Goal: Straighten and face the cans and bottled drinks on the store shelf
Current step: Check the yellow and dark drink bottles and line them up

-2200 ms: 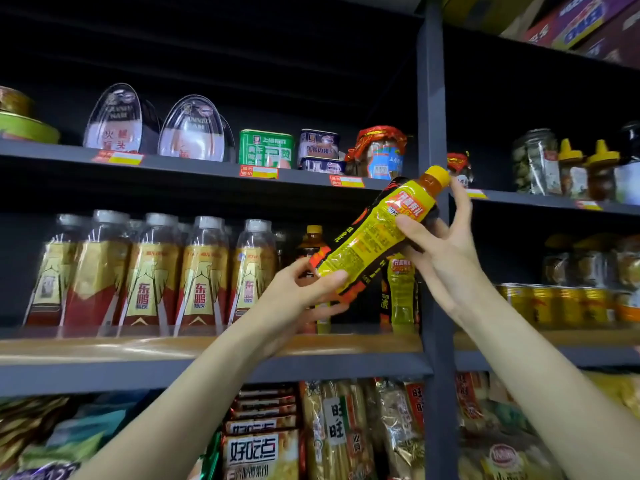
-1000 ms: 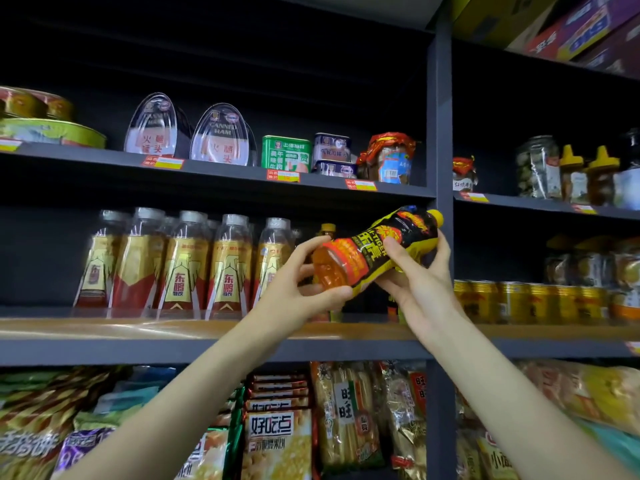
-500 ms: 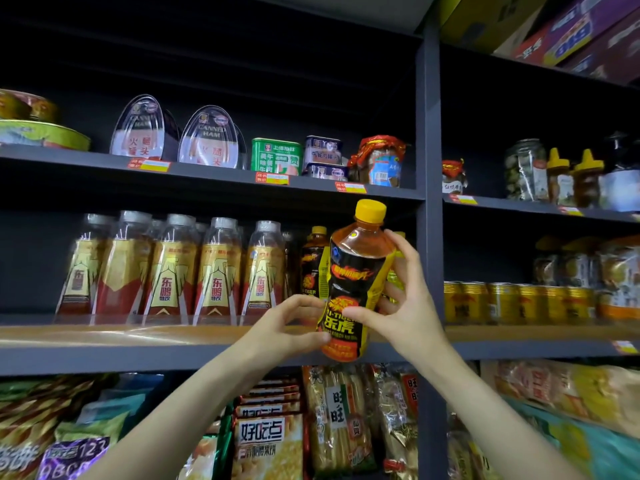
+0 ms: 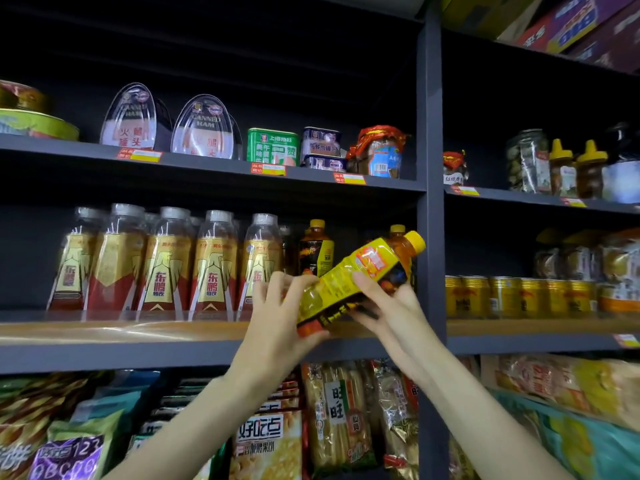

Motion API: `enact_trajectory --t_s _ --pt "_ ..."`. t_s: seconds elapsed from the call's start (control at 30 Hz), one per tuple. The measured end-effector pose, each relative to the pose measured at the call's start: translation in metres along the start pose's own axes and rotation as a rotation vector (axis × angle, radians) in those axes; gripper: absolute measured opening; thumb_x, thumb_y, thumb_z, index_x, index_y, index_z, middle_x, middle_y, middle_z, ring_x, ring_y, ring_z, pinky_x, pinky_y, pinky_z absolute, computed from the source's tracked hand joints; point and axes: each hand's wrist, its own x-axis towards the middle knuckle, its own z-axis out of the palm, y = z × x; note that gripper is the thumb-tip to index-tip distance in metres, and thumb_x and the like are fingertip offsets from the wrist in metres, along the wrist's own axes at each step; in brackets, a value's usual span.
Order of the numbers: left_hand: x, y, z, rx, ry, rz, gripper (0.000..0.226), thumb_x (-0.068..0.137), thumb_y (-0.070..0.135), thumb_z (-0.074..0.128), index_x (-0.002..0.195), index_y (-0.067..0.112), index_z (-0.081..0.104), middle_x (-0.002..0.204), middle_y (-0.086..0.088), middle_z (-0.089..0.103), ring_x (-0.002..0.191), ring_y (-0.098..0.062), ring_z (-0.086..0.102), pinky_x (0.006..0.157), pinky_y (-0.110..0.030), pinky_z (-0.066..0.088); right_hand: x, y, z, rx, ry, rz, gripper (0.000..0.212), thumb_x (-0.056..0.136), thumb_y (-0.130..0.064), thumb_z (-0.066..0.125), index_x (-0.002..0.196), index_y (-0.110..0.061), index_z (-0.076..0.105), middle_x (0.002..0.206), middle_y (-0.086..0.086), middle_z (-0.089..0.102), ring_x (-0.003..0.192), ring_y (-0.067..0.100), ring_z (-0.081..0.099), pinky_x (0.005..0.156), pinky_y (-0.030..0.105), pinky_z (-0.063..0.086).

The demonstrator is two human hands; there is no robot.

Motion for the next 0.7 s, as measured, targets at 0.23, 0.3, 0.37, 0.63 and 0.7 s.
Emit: enact_trajectory --t_s 0.23,0.3,0.37,0.63,0.7 --pt "-0.005 -0.032 0.005 0.171 -0.144 0.349 0.057 0.080 0.041 0.058 0.130 0.021 0.040 0.125 0.000 0.042 0.112 -0.017 0.043 0.091 -0.031 0.046 0.011 -0.018 -0.014 -0.233 -0.028 -0.200 0.068 0.053 -0.019 0.082 0.116 -0.020 0.056 0.100 0.002 0.069 0.099 0.021 0.066 0.085 0.037 0.053" --pt "-0.004 -0.046 0.005 0.245 -0.153 0.326 0.050 0.085 0.041 0.048 0.132 0.022 0.042 0.130 -0.002 0.046 0.118 -0.016 0.041 0.096 -0.035 0.043 0.015 -0.022 -0.022 -0.309 -0.047 -0.236 0.074 0.054 -0.017 0.086 0.120 -0.022 0.054 0.103 -0.001 0.068 0.100 0.019 0.065 0.087 0.037 0.051" --pt "0.004 -0.056 0.006 0.291 -0.098 0.229 0.048 0.086 0.041 0.041 0.131 0.022 0.045 0.131 -0.004 0.049 0.122 -0.018 0.039 0.100 -0.042 0.041 0.021 -0.025 -0.027 -0.333 -0.034 -0.265 0.084 0.053 -0.021 0.087 0.126 -0.035 0.047 0.115 -0.001 0.063 0.107 0.018 0.062 0.092 0.039 0.050" --pt "0.031 -0.080 0.028 0.555 -0.059 -0.010 0.053 0.088 0.039 0.031 0.132 0.018 0.051 0.149 -0.013 0.034 0.140 -0.030 0.023 0.110 -0.048 0.009 0.076 -0.025 -0.016 -0.761 0.126 -0.450 0.079 0.075 -0.016 0.078 0.131 -0.044 0.028 0.120 -0.025 0.044 0.111 0.000 0.047 0.096 0.027 0.040" --pt "0.032 -0.081 0.030 0.574 -0.046 -0.009 0.052 0.088 0.039 0.031 0.128 0.016 0.055 0.149 -0.012 0.032 0.140 -0.028 0.021 0.110 -0.049 0.009 0.090 -0.012 -0.016 -0.828 0.113 -0.381 0.080 0.075 -0.016 0.078 0.136 -0.034 0.030 0.123 -0.014 0.045 0.116 0.008 0.045 0.096 0.028 0.039"
